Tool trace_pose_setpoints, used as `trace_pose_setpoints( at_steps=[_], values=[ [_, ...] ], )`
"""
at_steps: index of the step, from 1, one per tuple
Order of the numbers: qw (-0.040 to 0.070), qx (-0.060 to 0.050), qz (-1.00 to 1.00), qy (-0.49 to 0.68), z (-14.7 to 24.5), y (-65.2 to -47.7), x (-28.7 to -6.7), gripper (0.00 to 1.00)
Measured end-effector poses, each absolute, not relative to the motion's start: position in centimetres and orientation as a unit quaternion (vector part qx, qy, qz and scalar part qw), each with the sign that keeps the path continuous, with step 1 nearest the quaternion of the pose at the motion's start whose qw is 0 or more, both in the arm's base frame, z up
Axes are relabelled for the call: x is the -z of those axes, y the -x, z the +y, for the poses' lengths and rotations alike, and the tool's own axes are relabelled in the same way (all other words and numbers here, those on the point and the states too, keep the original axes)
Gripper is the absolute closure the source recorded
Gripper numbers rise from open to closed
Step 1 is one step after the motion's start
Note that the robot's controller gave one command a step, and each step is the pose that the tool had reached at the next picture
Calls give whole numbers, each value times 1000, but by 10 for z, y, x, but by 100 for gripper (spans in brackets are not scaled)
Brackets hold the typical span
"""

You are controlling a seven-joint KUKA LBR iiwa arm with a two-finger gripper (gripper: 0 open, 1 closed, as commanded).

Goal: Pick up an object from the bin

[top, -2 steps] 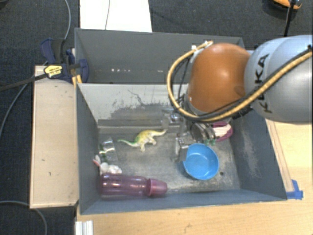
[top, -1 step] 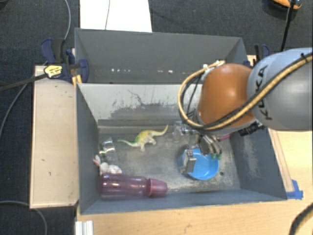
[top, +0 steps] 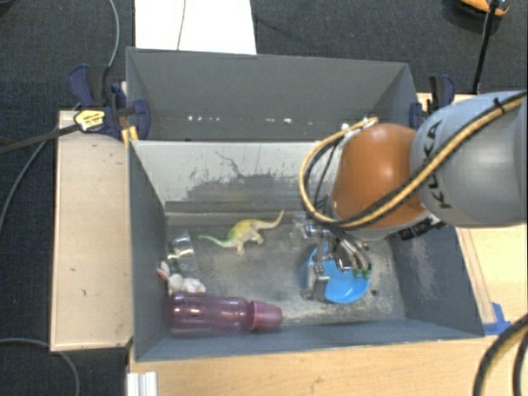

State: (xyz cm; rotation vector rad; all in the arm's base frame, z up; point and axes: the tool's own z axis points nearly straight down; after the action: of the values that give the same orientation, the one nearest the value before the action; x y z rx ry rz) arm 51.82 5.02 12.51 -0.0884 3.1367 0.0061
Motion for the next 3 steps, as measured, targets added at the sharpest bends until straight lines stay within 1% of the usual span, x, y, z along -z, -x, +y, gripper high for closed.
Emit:
trace_pose_setpoints(
  at_steps=[1,2,3],
  values=[
    [4,0,999,46,23,-506,-120,0],
    [4,-1,1000,23,0,-506,-98,0],
    [4,-1,994,-112,-24,-553,-105,100]
  ],
)
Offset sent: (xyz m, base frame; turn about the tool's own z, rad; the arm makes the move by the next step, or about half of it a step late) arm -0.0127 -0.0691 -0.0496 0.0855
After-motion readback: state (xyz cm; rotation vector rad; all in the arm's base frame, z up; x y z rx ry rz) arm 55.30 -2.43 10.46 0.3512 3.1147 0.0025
